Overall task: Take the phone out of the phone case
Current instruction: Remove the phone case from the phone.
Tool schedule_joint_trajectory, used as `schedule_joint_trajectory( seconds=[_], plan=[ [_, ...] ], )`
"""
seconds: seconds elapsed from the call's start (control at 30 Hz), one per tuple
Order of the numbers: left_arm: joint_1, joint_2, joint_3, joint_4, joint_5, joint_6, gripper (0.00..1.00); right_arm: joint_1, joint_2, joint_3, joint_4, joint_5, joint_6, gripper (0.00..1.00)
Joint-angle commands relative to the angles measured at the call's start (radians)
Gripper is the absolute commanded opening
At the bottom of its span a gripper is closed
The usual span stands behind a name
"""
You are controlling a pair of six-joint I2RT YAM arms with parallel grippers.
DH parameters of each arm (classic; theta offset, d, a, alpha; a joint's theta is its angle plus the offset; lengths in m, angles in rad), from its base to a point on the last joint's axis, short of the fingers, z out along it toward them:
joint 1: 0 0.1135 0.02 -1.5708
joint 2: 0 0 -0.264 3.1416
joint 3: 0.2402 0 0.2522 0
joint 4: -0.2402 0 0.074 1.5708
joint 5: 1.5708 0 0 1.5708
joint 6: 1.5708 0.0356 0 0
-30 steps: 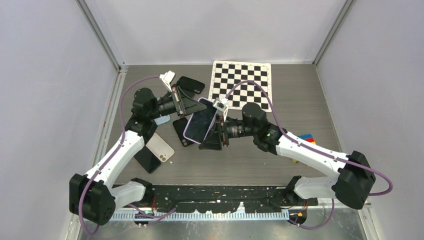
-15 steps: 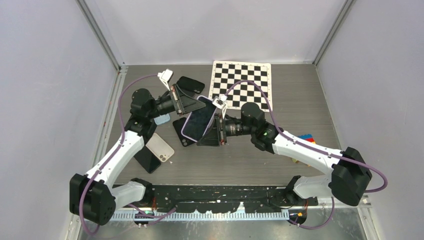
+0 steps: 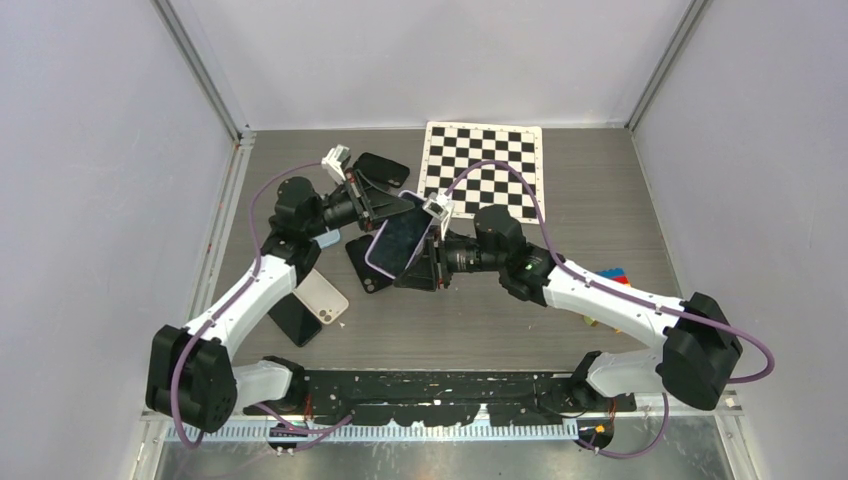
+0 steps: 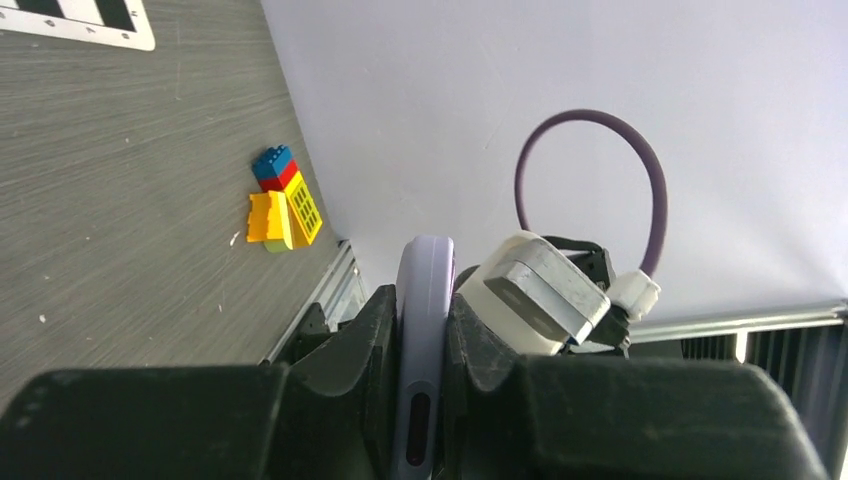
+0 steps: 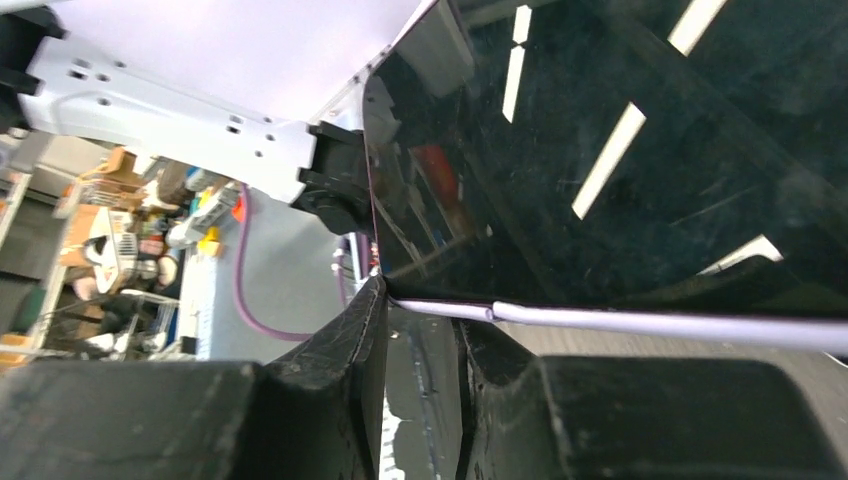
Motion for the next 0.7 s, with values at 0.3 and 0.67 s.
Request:
schedule_joint_trajectory(
  seconds=[0.3,0.67],
  plan=[
    [-0.055,-0.021,-0.036,0.002,-0.073,-0.270,0.00,-0.005,-0.015,0.021,-0.081,0.423,-0.254,0.01],
    [-0.038,0.003,-0.123,0.070,-0.142,-0.351,0.00,-0.004,-0.074,-0.023,-0.051,0.459,-0.211,0.01]
  ],
)
